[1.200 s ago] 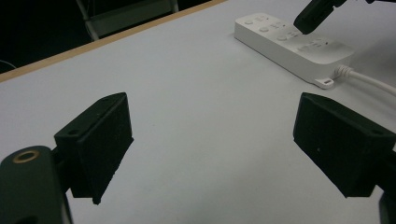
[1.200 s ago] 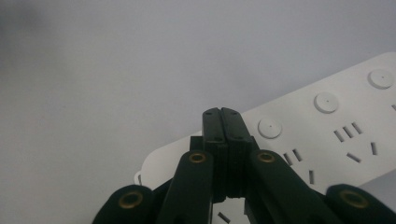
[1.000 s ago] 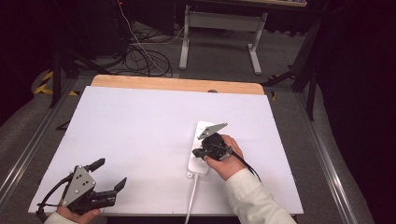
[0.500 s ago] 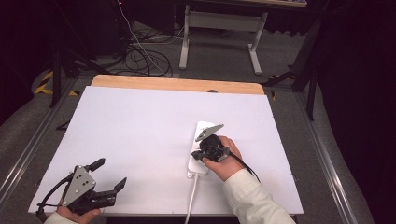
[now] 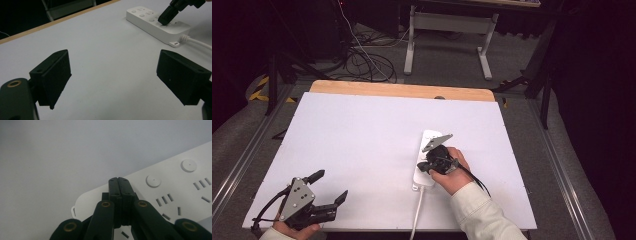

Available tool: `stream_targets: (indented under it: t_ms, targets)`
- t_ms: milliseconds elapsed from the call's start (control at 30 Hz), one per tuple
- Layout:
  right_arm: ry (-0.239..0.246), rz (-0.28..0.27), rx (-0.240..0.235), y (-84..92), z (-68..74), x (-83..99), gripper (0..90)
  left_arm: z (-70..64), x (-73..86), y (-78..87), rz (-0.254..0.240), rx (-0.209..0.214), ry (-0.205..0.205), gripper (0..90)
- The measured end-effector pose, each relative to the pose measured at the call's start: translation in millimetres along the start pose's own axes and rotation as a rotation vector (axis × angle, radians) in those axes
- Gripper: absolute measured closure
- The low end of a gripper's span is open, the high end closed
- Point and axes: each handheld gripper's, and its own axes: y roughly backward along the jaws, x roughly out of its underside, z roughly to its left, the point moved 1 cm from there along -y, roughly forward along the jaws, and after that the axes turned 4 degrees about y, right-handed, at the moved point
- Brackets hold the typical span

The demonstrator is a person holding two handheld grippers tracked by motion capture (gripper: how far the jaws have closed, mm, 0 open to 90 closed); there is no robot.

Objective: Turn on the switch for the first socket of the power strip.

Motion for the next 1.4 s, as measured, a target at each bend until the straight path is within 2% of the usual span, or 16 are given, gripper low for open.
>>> stream_targets:
  t_ms: [533, 767, 1167, 1200, 1233, 1333, 1400]
  targets:
    - [0.049, 0.022, 0.046, -1.4, 6.7, -1.4, 90.0, -0.3, -0.1, -0.1, -0.001, -0.004, -0.002, 12.9]
    - [0.035, 0.024, 0.056, -2.2, 8.2, -1.5, 90.0, -0.7, -0.1, -0.2, 0.000, -0.004, -0.002, 12.9]
    - [0.031, 0.045, 0.037, -2.2, 5.7, -3.4, 90.0, -0.6, -0.1, 0.0, 0.001, -0.007, 0.000, 12.9]
    - [0.029, 0.036, 0.044, -0.1, 5.9, -4.2, 90.0, -0.4, -0.1, -0.1, 0.002, -0.006, 0.002, 12.9]
    - [0.052, 0.039, 0.057, 1.3, 6.4, -4.3, 90.0, -0.4, -0.1, -0.2, 0.002, -0.006, 0.002, 12.9]
    - [0.043, -0.049, 0.037, 8.7, 9.7, -5.4, 90.0, 0.2, 0.0, -0.6, 0.004, -0.008, 0.003, 12.9]
    - [0.044, -0.070, 0.039, 12.3, 10.9, -6.8, 90.0, 0.4, 0.0, -0.8, 0.006, -0.006, 0.002, 12.9]
